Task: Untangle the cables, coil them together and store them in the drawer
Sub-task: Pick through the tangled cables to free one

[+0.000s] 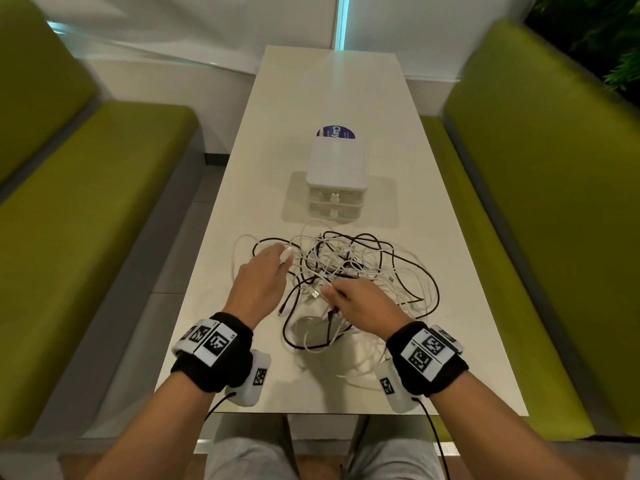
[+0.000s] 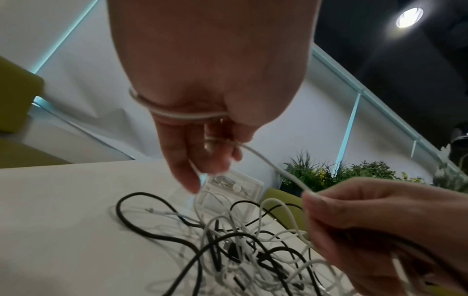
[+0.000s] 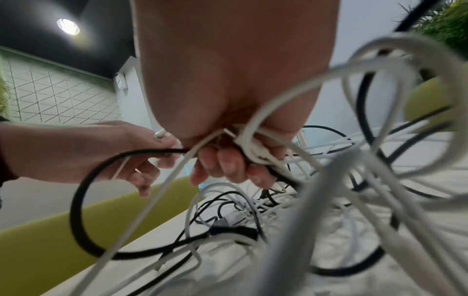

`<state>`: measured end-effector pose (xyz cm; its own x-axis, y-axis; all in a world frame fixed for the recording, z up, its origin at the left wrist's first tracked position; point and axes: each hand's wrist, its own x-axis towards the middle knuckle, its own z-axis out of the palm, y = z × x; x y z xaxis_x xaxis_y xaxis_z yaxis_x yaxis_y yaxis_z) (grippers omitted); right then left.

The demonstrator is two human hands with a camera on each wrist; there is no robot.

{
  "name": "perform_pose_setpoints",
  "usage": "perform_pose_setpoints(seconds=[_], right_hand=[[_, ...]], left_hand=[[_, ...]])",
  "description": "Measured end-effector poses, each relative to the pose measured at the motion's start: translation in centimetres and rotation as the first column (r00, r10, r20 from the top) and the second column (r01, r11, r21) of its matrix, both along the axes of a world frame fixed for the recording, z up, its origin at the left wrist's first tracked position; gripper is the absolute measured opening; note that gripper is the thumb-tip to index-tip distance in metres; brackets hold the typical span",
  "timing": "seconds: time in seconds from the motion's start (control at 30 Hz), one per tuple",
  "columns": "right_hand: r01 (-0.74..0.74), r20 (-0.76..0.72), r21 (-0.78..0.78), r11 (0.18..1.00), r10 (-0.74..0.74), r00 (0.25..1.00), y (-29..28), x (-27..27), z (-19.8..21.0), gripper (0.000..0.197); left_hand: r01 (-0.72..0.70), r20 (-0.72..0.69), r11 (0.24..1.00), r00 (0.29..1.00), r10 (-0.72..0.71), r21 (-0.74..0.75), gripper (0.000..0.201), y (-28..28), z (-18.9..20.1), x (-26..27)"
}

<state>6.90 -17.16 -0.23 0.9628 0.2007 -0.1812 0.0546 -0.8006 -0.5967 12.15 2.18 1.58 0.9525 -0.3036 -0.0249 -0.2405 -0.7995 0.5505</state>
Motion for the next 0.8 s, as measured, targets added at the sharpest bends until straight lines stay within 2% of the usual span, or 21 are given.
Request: perform_pose_setpoints(seconds=[0.1, 0.17, 0.27, 0.37, 0.57, 0.73, 0.8], right_hand=[[0.009, -0.042, -0.057, 0.998, -0.011, 0.999, 0.5, 0.6, 0.1, 0.040], [0.019, -0.064, -0.076, 0.997, -0.024, 0.998, 0.6, 0.6, 0.1, 0.037], [-0.042, -0.070, -0.127, 0.991, 0.033, 0.997, 0.9, 0.4, 0.4, 0.028], [-0.072, -0.060, -0.113, 0.991, 0.066, 0.996, 0.9, 0.1, 0.7, 0.026], [-0.037, -0.014, -0.062, 0.997, 0.036, 0.999, 0.4, 0.3, 0.1, 0.034], [-0.002, 0.057, -0.034, 0.999, 0.004, 0.998, 0.3, 0.3, 0.4, 0.027], [0.026, 0.054, -0.034, 0.999, -0.024, 0.998, 0.3, 0.4, 0.3, 0.026]], left_hand=[[0.183, 0.070, 0.979, 0.982, -0.177, -0.089, 0.029, -1.1, 0.2, -0.8], [0.269, 0.016, 0.959, 0.963, -0.269, -0.091, 0.032, -1.9, 0.3, -1.4], [0.345, -0.039, 0.929, 0.938, -0.343, 0.133, 0.028, -2.6, -0.8, -2.0], [0.307, -0.099, 0.930, 0.951, -0.292, 0.202, 0.035, -2.5, -1.5, -2.2], [0.180, 0.034, 0.978, 0.982, -0.184, 0.101, 0.030, -2.2, 0.0, -1.9], [0.066, 0.130, 0.998, 0.989, -0.066, 0.001, 0.036, -0.7, 0.6, -0.6], [-0.022, 0.151, 0.999, 0.988, 0.029, -0.050, 0.035, -0.6, 0.7, -0.7]])
